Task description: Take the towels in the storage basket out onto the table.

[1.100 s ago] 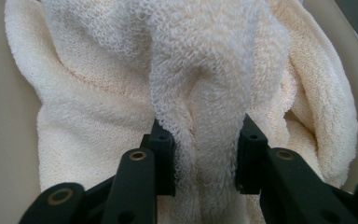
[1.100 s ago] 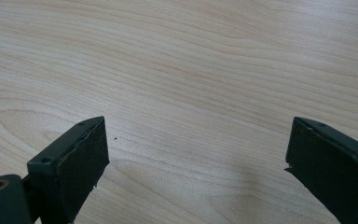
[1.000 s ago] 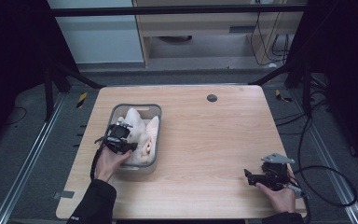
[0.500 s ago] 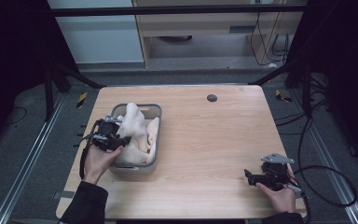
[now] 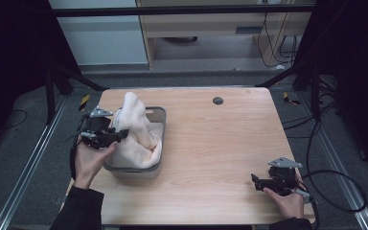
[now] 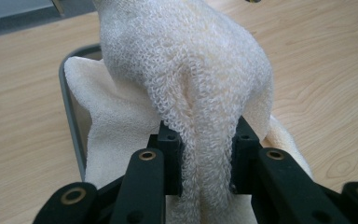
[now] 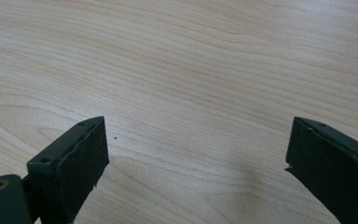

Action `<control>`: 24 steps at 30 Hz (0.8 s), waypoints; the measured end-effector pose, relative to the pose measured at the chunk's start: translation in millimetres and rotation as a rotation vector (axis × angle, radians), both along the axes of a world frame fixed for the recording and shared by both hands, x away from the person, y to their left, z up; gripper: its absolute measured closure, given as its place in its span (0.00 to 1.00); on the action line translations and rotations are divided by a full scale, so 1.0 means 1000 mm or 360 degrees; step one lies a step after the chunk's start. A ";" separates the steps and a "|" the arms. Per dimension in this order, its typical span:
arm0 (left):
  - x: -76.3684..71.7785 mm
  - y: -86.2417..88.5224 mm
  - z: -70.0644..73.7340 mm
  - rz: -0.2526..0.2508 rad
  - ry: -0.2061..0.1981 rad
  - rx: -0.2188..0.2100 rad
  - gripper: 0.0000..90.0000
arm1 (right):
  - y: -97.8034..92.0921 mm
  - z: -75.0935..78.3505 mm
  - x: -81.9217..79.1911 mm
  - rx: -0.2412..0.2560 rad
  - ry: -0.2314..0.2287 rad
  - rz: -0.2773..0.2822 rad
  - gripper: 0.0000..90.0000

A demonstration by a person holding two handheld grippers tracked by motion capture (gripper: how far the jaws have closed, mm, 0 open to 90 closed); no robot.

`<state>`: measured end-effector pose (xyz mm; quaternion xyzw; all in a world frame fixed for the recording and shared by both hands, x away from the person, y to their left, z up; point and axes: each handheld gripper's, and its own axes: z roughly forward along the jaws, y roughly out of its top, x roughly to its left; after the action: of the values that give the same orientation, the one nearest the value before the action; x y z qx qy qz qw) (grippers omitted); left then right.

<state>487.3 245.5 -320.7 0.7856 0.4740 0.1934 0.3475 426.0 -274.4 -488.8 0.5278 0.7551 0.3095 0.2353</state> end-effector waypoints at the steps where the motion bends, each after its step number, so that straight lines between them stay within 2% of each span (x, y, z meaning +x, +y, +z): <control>1: -0.001 0.000 0.007 0.0001 -0.0018 -0.0010 0.79 | 0.000 0.000 0.000 -0.0008 -0.0002 0.0001 0.06; 2: -0.001 0.000 0.007 0.0001 -0.0018 -0.0010 0.79 | 0.000 0.000 0.000 -0.0008 -0.0002 0.0001 0.06; 9: -0.004 0.001 0.032 0.0004 -0.0085 -0.0037 0.79 | 0.000 0.000 0.000 -0.0002 0.0001 -0.0002 0.07; 24: -0.005 0.006 0.059 0.0015 -0.0136 -0.0083 0.79 | 0.000 0.000 0.000 -0.0003 -0.0002 -0.0006 0.07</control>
<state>482.6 251.7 -262.2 0.7651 0.4672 0.2160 0.3868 425.9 -274.7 -488.5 0.5288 0.7543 0.3086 0.2370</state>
